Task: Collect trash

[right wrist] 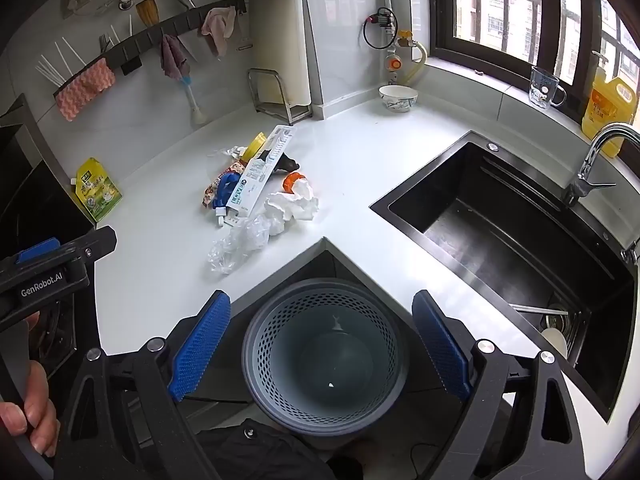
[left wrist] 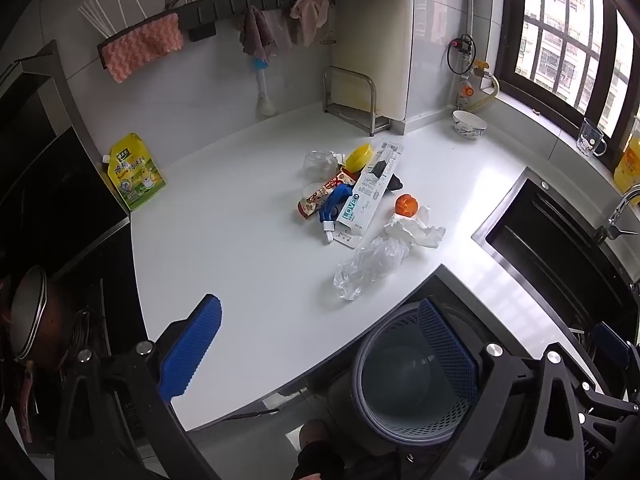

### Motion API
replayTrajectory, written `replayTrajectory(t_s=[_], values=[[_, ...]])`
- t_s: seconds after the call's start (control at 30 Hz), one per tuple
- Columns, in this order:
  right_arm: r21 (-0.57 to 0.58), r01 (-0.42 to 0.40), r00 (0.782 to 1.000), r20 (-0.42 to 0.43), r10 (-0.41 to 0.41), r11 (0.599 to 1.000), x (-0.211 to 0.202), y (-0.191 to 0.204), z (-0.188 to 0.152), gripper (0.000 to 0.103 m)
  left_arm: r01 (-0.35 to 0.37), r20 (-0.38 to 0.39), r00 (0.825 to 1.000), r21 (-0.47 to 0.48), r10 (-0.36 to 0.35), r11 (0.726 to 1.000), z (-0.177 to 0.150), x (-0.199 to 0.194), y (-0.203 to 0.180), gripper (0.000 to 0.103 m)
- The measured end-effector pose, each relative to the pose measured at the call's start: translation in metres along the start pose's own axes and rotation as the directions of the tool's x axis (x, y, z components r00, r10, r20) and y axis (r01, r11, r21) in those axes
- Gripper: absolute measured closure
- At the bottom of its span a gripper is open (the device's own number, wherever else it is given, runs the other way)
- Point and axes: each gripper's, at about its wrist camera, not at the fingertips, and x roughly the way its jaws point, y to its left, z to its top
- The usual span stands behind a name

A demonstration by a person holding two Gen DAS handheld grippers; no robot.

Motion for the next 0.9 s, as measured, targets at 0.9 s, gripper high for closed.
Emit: replayTrajectory(t_s=[0.9], values=[[-0.014, -0.006, 1.000, 0.015, 0.007, 1.000, -0.001, 0.000, 0.002, 0.015, -0.015, 0.004, 1.000, -0.002, 0.015, 1.000, 0.003, -0.002, 0.002, 0.006]])
